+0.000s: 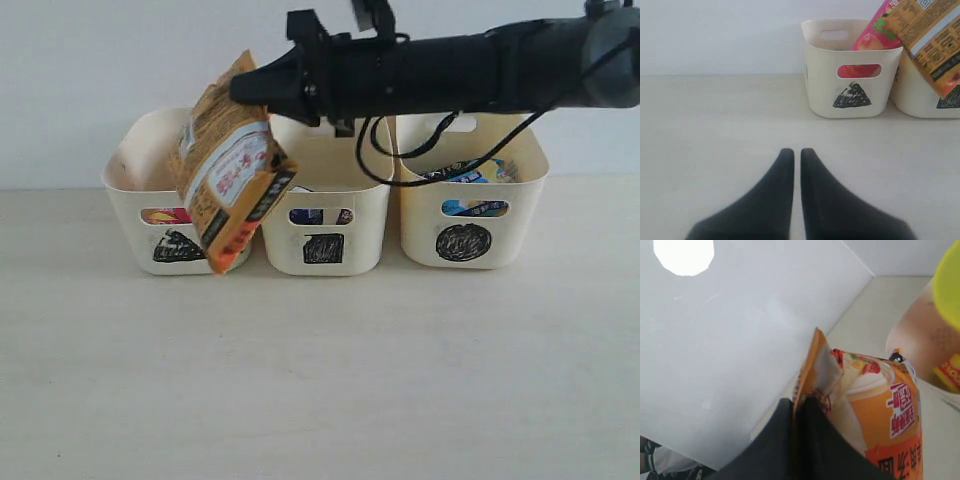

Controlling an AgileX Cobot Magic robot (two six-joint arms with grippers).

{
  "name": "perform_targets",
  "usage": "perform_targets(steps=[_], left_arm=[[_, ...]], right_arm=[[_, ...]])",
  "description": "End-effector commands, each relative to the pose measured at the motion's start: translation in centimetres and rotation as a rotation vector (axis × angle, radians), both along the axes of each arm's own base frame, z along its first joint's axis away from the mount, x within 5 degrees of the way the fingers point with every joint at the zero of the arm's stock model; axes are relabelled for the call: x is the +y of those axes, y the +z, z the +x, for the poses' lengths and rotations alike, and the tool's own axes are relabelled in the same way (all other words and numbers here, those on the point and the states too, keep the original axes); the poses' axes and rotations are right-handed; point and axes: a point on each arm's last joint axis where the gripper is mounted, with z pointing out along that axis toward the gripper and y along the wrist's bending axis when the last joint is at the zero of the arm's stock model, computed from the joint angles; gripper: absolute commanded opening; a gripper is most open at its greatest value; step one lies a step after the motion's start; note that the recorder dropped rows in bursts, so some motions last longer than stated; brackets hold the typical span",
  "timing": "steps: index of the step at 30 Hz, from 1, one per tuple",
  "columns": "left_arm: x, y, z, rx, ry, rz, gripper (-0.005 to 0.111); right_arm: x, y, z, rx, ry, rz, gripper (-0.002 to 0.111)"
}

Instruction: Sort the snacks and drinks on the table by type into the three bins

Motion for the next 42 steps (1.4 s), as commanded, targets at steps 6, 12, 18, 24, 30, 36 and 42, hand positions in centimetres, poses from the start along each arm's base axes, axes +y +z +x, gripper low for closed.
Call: perform_targets(steps=[6, 12, 18, 24, 30, 36, 42], left_arm=[[0.0, -0.1, 0.0, 0.001, 0.001, -0.003, 0.004], [0.0, -0.1, 0.0, 0.001, 0.001, -0.003, 0.004], [0.0, -0.1, 0.0, 0.001, 0.001, -0.003, 0.004], [0.0, -0.1, 0.0, 0.001, 0.001, -0.003, 0.004], [0.0, -0.1, 0.0, 0.001, 0.001, -0.003, 0.004], [0.0, -0.1, 0.0, 0.001, 0.001, -0.003, 0.004], [0.0, -0.1, 0.0, 0.001, 0.001, -0.003, 0.004]], right_arm=[[-9.7, 5.1, 1.6, -0.065, -0.189, 0.087, 0.0], [-16.9, 5.1, 4.3, -0.117, -0.431, 0.072, 0.0], [-21.2, 2.8, 9.1, -0.151, -0.572, 0.037, 0.0], [-21.5, 0.2, 11.9, -0.18, -0.546, 0.012, 0.001], [-21.6, 0.7, 10.3, -0.306, -0.451, -0.385, 0.043], [-23.2, 4.2, 7.1, -0.179, -0.519, -0.736, 0.061], [-24.3, 4.4, 3.4, 0.109, -0.465, -0.967, 0.061]])
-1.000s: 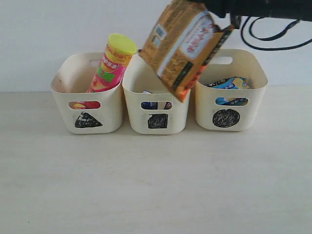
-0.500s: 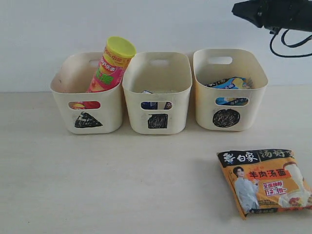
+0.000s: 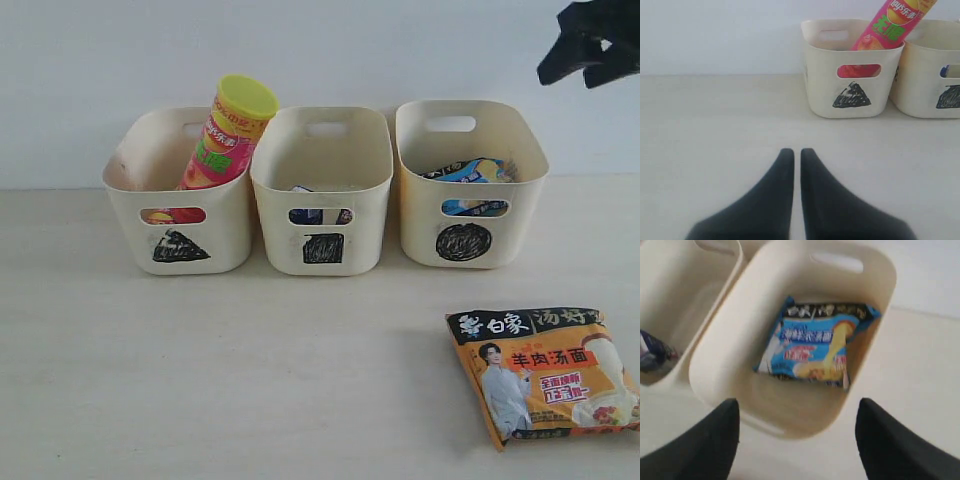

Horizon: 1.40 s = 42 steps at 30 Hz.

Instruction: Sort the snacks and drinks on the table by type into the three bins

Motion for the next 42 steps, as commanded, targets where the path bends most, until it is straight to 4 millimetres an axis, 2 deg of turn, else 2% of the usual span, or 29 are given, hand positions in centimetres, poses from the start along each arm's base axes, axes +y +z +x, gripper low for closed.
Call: perform_targets(steps=[1, 4, 6, 7, 10, 12, 13, 21, 25, 30, 35, 39, 42], left_arm=[[0.0, -0.1, 0.0, 0.001, 0.001, -0.003, 0.004], [0.0, -0.1, 0.0, 0.001, 0.001, -0.003, 0.004], [0.0, -0.1, 0.0, 0.001, 0.001, -0.003, 0.004], [0.0, -0.1, 0.0, 0.001, 0.001, -0.003, 0.004], [0.0, -0.1, 0.0, 0.001, 0.001, -0.003, 0.004], [0.0, -0.1, 0.0, 0.001, 0.001, -0.003, 0.004], [0.0, -0.1, 0.0, 0.001, 0.001, -0.003, 0.004], [0.0, -0.1, 0.0, 0.001, 0.001, -0.003, 0.004], [0.0, -0.1, 0.0, 0.001, 0.001, -0.003, 0.004], [0.0, -0.1, 0.0, 0.001, 0.001, -0.003, 0.004], [0.0, -0.1, 0.0, 0.001, 0.001, -0.003, 0.004], [0.0, -0.1, 0.0, 0.001, 0.001, -0.003, 0.004], [0.0, -0.1, 0.0, 0.001, 0.001, -0.003, 0.004]], right_arm=[[-0.5, -0.3, -2.4, 0.154, -0.034, -0.05, 0.061], [-0.2, -0.4, -5.3, 0.153, -0.057, -0.052, 0.061], [0.1, -1.2, -7.2, 0.206, -0.051, -0.04, 0.061], [0.3, -1.6, -7.9, 0.241, -0.041, -0.037, 0.066], [0.5, -3.7, -9.6, 0.351, -0.026, -0.029, 0.093], [0.6, -4.8, -10.3, 0.397, -0.024, -0.024, 0.104], [0.6, -5.6, -10.6, 0.412, -0.03, -0.022, 0.105], [0.4, -11.7, -12.7, 0.491, -0.093, -0.047, 0.105], [0.3, -13.6, -13.5, 0.502, -0.116, -0.061, 0.105], [0.2, -15.4, -13.9, 0.515, -0.119, -0.065, 0.105], [-0.4, -16.7, -13.2, 0.521, -0.098, 0.105, 0.105], [-1.6, -17.9, -13.0, 0.533, -0.126, 0.095, 0.105], [-1.8, -18.6, -12.9, 0.554, -0.127, 0.11, 0.105]])
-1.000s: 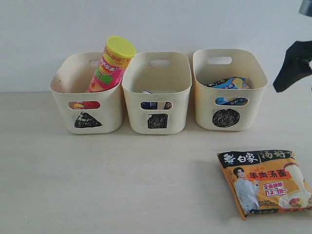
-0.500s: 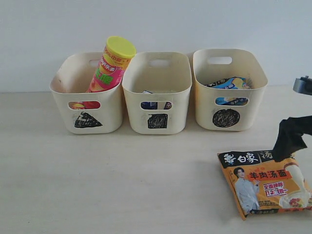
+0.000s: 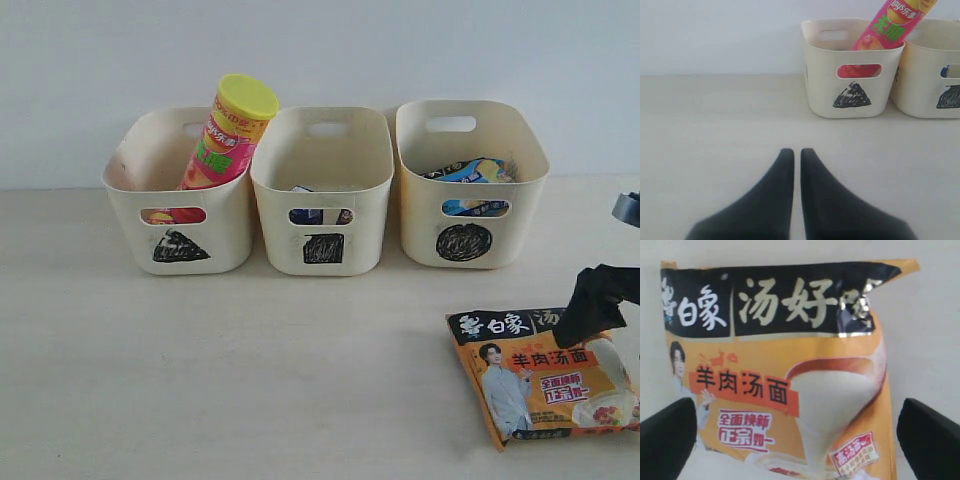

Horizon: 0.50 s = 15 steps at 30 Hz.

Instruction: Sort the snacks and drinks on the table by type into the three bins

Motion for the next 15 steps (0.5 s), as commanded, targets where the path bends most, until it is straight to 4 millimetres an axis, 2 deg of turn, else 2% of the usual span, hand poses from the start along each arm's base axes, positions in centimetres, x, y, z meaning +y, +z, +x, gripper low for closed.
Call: perform_targets(steps=[1, 8, 15], left_arm=[[0.0, -0.1, 0.0, 0.001, 0.001, -0.003, 0.004], [0.0, -0.1, 0.0, 0.001, 0.001, -0.003, 0.004], [0.0, -0.1, 0.0, 0.001, 0.001, -0.003, 0.004]], right_arm=[[-0.4, -1.2, 0.2, 0.02, -0.003, 0.025, 0.105], [1.0, -3.4, 0.5, 0.062, 0.052, 0.064, 0.105], [2.0, -4.0, 0.8, 0.045, 0.093, 0.096, 0.105]])
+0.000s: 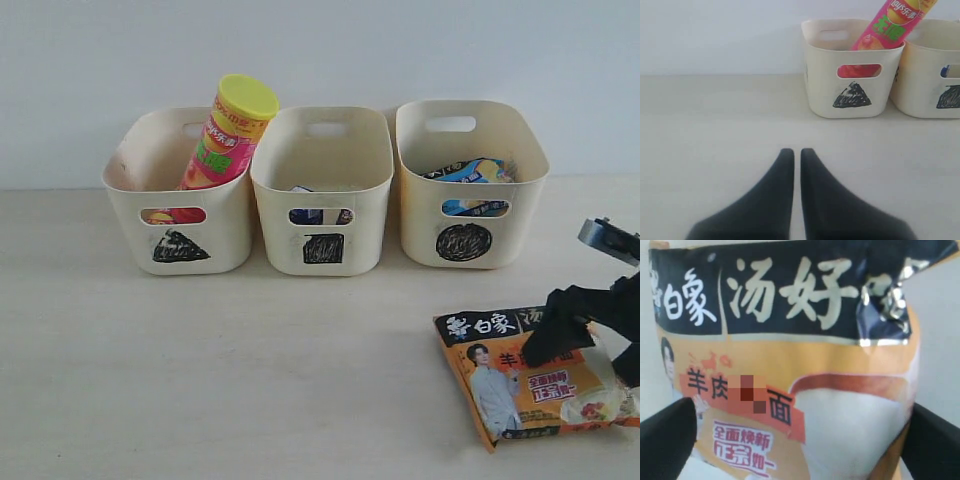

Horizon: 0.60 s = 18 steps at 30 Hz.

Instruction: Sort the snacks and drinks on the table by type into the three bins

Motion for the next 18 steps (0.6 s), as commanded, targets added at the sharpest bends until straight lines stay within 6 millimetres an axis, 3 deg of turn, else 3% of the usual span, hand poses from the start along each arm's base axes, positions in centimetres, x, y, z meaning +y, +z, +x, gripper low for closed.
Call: perform_targets(steps=[1, 4, 10, 15, 17, 18], left_arm=[[0.0, -0.1, 0.0, 0.001, 0.001, -0.003, 0.004], [0.0, -0.1, 0.0, 0.001, 0.001, -0.003, 0.004], [0.0, -0.1, 0.0, 0.001, 0.001, -0.003, 0.004], [0.0, -0.1, 0.0, 0.001, 0.001, -0.003, 0.004], [0.0, -0.1, 0.0, 0.001, 0.001, -0.003, 0.004], [0.0, -0.1, 0.0, 0.001, 0.001, -0.003, 0.004]], right_arm=[[0.8, -0.7, 0.1, -0.004, 0.035, 0.009, 0.105], [1.6, -1.1, 0.3, -0.01, 0.068, -0.015, 0.091], [3.1, -2.1, 0.6, -0.016, 0.081, -0.016, 0.024], [3.2, -2.9, 0.6, 0.006, 0.088, 0.009, 0.016], [3.4, -2.9, 0.6, -0.004, 0.111, 0.025, 0.0], [3.4, -2.7, 0.6, -0.01, 0.107, 0.035, 0.0]])
